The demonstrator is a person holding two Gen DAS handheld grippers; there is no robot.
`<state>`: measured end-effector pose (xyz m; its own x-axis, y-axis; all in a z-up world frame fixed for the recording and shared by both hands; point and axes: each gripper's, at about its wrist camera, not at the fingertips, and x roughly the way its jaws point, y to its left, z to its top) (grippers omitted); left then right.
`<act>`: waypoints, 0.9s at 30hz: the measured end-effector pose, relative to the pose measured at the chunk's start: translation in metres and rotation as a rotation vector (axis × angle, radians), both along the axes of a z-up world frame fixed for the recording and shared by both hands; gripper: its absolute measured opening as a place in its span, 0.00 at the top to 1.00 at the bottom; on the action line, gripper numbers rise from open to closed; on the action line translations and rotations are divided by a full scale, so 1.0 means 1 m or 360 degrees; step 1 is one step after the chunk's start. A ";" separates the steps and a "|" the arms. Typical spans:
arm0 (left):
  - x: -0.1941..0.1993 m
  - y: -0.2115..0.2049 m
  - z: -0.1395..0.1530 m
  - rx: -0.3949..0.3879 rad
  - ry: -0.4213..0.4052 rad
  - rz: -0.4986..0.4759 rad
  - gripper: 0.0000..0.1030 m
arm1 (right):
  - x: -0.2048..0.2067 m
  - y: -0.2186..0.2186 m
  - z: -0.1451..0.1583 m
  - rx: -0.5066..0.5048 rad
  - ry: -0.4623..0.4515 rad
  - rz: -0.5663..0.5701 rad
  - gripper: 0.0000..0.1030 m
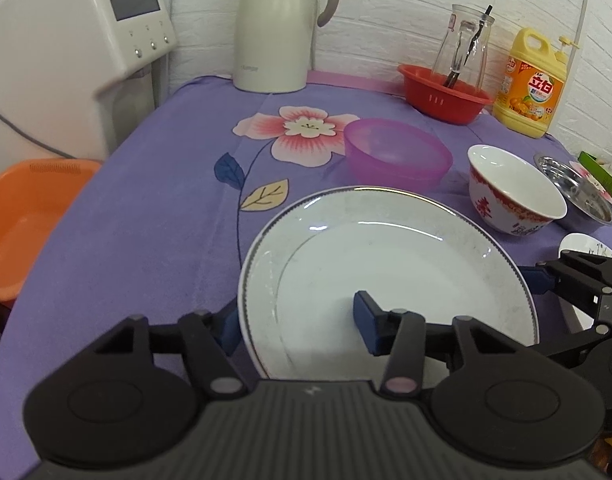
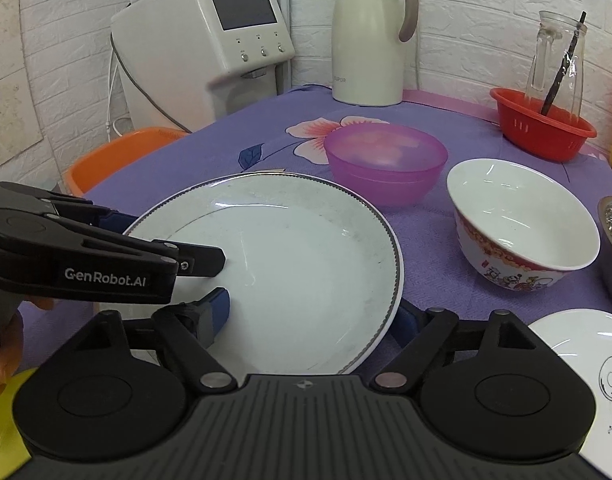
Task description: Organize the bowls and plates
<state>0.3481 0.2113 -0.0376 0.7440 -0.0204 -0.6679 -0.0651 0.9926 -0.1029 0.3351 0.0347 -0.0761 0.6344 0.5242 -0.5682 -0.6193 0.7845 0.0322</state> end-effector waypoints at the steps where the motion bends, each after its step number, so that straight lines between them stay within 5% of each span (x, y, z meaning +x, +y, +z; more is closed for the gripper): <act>1: 0.000 -0.001 0.001 0.0002 -0.0006 0.0007 0.55 | 0.000 0.000 0.001 0.0004 0.0008 -0.0007 0.00; 12: -0.026 -0.006 0.030 0.0005 -0.0099 0.0016 0.57 | -0.021 -0.008 0.026 0.0091 -0.0028 -0.0022 0.00; 19: -0.082 -0.022 0.046 0.0001 -0.0152 0.0010 0.57 | -0.076 -0.019 0.041 0.0097 -0.0062 -0.0033 0.00; 27: -0.151 -0.047 0.029 0.0023 -0.0111 -0.0012 0.58 | -0.146 -0.040 0.025 0.0110 0.0017 -0.0067 0.00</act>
